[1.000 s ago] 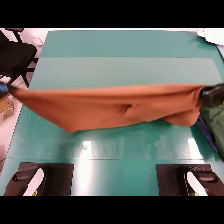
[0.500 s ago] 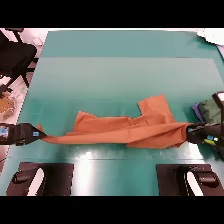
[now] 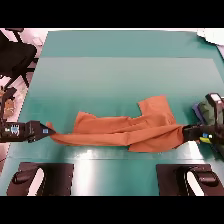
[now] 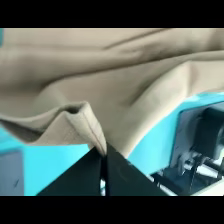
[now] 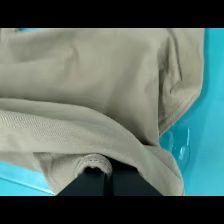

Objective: Fold the shirts.

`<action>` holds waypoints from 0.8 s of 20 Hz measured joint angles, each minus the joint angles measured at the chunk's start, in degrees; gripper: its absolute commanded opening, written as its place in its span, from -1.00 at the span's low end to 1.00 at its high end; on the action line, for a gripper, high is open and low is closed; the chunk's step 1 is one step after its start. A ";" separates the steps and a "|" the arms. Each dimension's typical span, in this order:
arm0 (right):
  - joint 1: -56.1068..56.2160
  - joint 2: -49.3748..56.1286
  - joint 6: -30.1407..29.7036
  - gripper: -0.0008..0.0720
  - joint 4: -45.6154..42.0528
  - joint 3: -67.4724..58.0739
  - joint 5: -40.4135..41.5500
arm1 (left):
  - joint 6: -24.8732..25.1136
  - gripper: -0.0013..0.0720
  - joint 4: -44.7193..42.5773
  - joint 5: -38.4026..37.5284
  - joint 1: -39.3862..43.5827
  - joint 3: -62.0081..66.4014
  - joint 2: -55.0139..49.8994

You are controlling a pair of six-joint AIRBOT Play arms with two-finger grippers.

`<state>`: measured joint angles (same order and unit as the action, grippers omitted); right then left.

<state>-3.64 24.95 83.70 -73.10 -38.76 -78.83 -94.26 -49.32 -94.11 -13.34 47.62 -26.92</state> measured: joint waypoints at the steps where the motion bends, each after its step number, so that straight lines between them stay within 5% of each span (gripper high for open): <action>1: 0.00 1.77 -0.04 -0.92 0.00 -2.05 0.28 | 0.79 -0.92 1.07 1.88 0.00 0.79 0.02; 6: -0.02 5.46 -1.40 -0.92 0.09 -14.69 4.17 | 9.97 -0.92 3.48 11.28 0.00 11.58 0.04; 16: -0.02 -10.21 -6.73 -0.92 -1.49 -30.58 22.38 | 28.70 -0.91 0.90 27.65 0.00 44.50 0.15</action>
<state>-3.66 14.74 76.97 -74.59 -69.34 -56.45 -65.56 -48.42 -66.46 -13.34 92.12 -26.76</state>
